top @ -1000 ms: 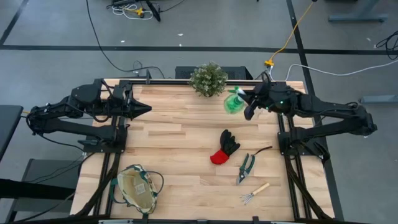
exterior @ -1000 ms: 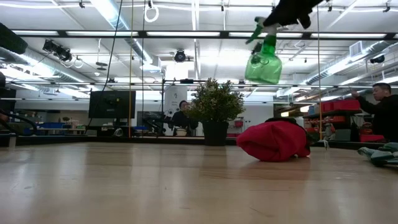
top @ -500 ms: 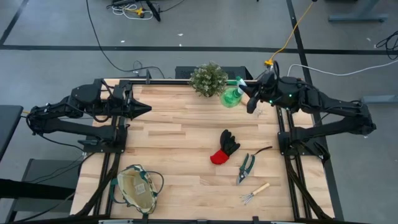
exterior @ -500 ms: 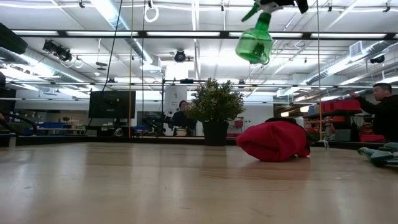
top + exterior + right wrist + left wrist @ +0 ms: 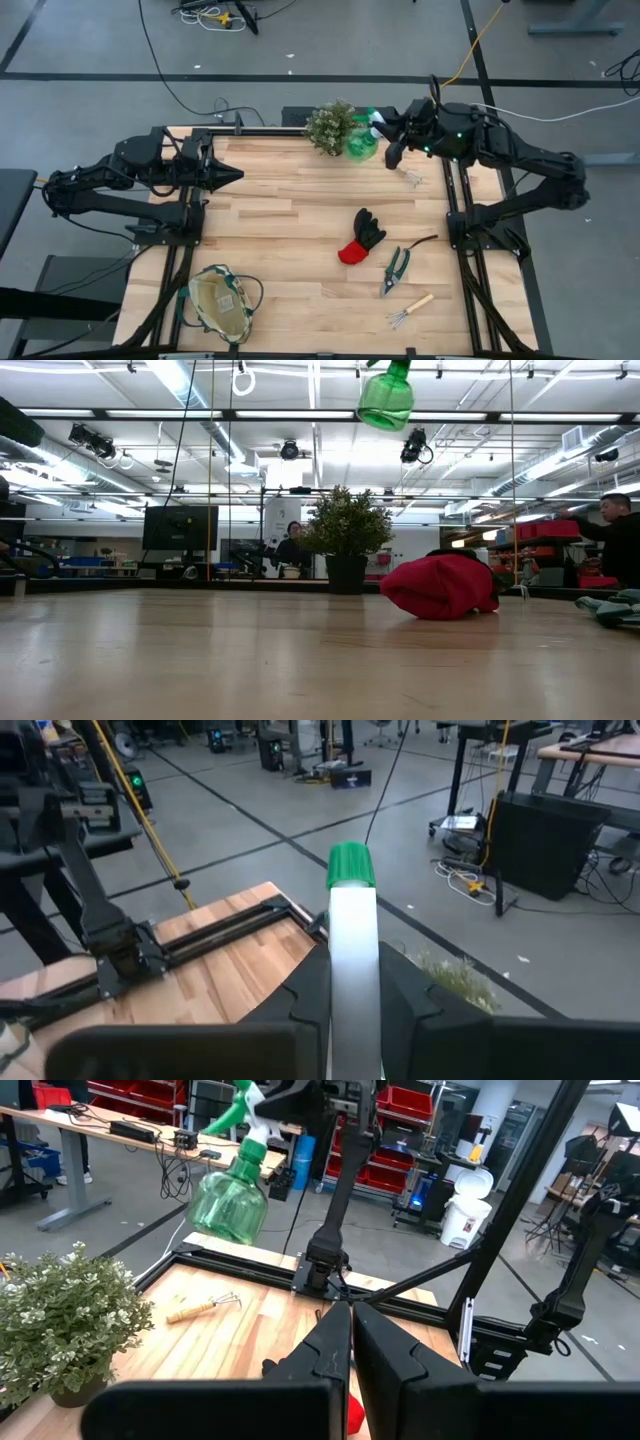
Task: Pick & Place Garden tools in Gardening bag
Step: Put the green spray bottle into the gardening bag
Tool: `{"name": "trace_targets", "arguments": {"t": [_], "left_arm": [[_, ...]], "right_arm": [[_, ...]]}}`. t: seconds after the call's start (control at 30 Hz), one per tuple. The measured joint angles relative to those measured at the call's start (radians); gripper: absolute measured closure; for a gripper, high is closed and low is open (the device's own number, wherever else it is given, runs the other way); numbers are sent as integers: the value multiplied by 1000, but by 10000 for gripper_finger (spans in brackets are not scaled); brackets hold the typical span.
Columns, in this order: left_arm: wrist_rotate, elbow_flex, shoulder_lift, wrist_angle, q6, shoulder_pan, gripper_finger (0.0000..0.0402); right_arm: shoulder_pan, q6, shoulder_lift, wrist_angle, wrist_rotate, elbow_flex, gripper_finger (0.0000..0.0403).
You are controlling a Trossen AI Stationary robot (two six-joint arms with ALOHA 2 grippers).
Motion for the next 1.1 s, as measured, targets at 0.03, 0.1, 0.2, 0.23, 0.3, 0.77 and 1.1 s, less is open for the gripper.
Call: {"name": "trace_targets", "arguments": {"t": [0.03,0.1,0.2,0.23,0.3,0.77,1.1], "left_arm": [[0,0,0,0,0,0,383],[0,0,0,0,0,0,383],[0,0,0,0,0,0,383],[0,0,0,0,0,0,383],[0,0,0,0,0,0,383],[0,0,0,-1,0,0,383],[4,0,0,-1,0,0,383]], "right_arm": [[3,0,8,-1,0,9,354],[9,-2,23,0,0,20,354],[21,4,41,-1,0,22,354],[27,12,47,-1,0,22,354],[38,32,61,0,0,23,354],[118,166,181,152,6,23,354],[138,266,255,202,115,23,354]]}}
